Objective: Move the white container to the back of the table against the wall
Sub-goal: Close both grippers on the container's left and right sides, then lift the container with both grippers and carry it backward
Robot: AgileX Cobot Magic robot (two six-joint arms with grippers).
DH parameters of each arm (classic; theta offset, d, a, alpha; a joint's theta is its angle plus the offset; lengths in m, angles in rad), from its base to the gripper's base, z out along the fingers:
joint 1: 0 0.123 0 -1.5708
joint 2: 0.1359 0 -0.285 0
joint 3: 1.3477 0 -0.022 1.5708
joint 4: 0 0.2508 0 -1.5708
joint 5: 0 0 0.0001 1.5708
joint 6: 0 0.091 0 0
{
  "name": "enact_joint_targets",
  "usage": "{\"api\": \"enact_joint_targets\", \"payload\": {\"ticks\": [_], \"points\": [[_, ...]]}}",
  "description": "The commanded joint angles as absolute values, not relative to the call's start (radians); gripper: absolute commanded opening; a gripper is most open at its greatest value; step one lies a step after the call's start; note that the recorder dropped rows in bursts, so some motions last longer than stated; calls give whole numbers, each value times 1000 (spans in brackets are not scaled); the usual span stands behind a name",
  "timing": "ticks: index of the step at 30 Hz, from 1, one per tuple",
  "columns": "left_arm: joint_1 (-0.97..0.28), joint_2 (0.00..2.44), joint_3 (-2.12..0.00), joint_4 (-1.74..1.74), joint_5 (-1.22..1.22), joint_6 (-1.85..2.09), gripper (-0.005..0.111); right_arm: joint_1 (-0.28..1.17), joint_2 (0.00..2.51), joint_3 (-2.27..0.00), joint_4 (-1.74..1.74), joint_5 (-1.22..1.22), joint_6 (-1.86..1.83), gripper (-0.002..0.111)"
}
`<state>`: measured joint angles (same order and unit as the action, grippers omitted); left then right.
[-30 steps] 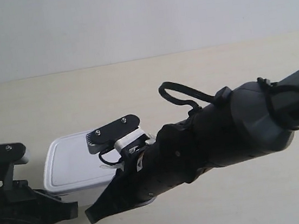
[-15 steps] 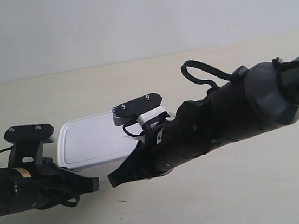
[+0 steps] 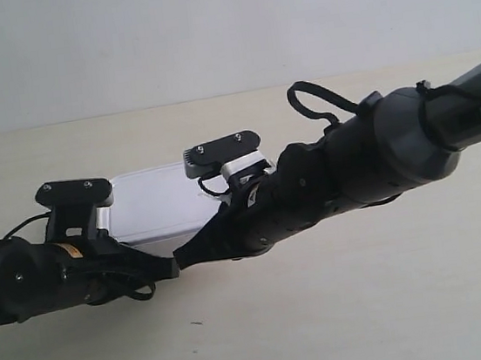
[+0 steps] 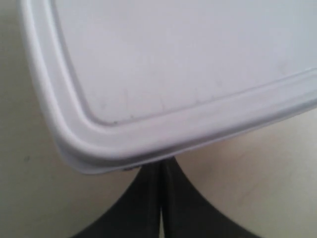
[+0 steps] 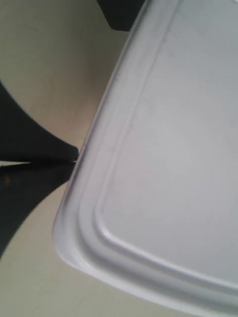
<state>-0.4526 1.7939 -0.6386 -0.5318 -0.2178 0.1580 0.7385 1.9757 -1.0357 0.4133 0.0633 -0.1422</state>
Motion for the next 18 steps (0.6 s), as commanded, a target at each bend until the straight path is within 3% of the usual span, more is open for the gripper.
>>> {"api": "enact_joint_targets", "payload": {"ticks": [1,18], "points": [[-458,1825,-674,-526,-250,159,0,723,2007,-1078,404,57,-154,0],[-376,1913,-795,-507,-258,206,0,649,2039,-1125,409,8,-156,0]]}}
